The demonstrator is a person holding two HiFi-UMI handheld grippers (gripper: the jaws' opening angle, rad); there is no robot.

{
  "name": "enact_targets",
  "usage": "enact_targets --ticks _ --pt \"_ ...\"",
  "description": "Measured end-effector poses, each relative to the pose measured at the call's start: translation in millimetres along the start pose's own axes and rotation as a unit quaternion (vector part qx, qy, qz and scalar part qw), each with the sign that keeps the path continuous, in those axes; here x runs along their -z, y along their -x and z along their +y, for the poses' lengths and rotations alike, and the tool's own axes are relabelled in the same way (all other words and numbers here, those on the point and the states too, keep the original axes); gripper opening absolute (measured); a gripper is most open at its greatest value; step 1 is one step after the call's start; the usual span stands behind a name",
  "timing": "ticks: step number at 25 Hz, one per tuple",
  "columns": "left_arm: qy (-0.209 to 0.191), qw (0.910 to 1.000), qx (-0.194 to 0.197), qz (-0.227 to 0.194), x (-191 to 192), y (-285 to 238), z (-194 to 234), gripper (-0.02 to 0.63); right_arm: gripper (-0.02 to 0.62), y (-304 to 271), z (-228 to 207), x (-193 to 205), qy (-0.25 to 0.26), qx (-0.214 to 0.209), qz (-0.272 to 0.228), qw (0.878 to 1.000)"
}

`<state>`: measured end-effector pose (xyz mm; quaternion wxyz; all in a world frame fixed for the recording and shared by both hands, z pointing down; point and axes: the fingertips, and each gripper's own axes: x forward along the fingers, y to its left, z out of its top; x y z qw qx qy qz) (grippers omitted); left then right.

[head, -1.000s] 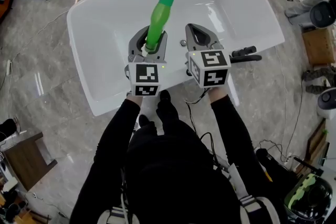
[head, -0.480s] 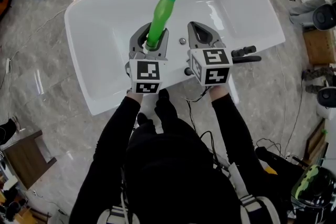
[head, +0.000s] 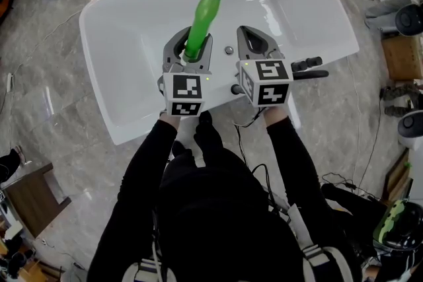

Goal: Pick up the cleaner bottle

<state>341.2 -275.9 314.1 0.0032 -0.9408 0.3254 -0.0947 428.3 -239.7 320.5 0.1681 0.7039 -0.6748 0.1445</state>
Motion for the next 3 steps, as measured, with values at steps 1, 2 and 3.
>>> enact_targets --ticks 1,2,3 --pt "0.0 1.0 0.0 0.0 -0.3 -0.4 -0.5 0.19 0.002 0.1 -0.3 0.1 0.0 0.0 0.0 1.0" --pt "-0.001 1.0 0.0 -0.001 -0.5 -0.8 -0.9 0.19 0.002 0.2 -0.6 0.2 0.001 0.0 0.0 1.0" --pt "-0.001 1.0 0.0 -0.001 -0.7 -1.2 -1.3 0.19 0.002 0.2 -0.8 0.3 0.001 0.0 0.0 1.0"
